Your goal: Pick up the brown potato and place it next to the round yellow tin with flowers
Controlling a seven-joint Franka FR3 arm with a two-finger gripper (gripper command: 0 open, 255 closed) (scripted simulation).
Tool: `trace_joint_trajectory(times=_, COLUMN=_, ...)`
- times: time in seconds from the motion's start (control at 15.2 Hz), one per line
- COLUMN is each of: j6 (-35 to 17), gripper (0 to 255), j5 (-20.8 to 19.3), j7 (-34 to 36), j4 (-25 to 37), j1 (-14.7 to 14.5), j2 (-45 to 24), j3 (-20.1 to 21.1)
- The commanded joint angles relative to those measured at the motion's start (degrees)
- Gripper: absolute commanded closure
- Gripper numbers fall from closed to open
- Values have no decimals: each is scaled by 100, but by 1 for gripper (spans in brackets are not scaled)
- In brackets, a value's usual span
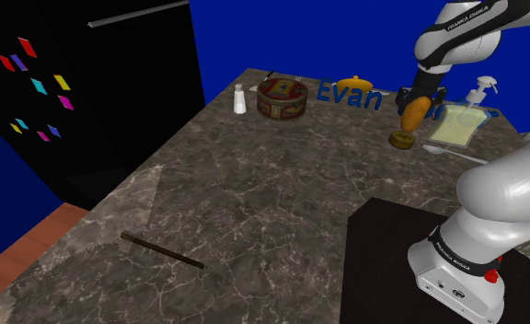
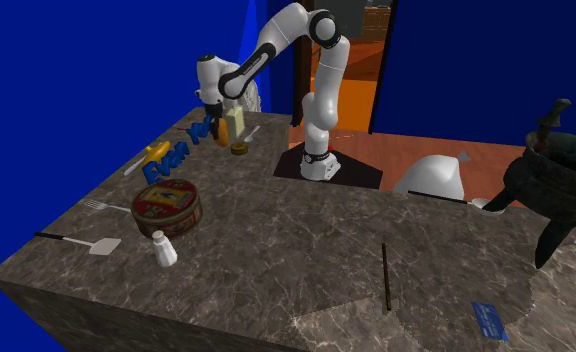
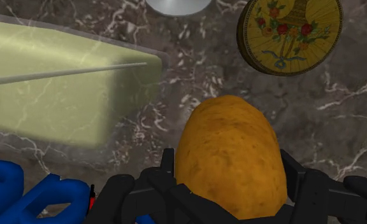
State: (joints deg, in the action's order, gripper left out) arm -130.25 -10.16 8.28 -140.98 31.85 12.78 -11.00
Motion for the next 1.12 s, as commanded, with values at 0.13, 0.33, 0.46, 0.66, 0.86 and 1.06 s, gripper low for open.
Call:
trace_joint_trajectory(times=0.13, j6=-21, gripper=255, j5=-5, j7=-14, j4=-107, j1=10, j2=-54, j3=-17)
trace_joint_trajectory(times=0.33, j6=-21, gripper=255, j5=-5, j7=-14, j4=-107, j1=11, j2=-55, j3=-16)
trace_joint_trajectory(times=0.46, j6=-8, gripper=0, j5=2, j7=-2, j4=-78, j1=1, j2=-73, j3=-6)
trace_joint_trajectory(times=0.66, j6=0, gripper=0, j5=-9, j7=10, j4=-120, j1=3, j2=-25, j3=0)
trace_joint_trajectory(times=0.86, j6=404, gripper=0, j5=12, j7=-12, j4=85, j1=-9, j2=177, j3=26)
trace_joint_trajectory(times=1.06, j6=778, gripper=0, j5=30, j7=-12, j4=283, j1=-27, j2=351, j3=66)
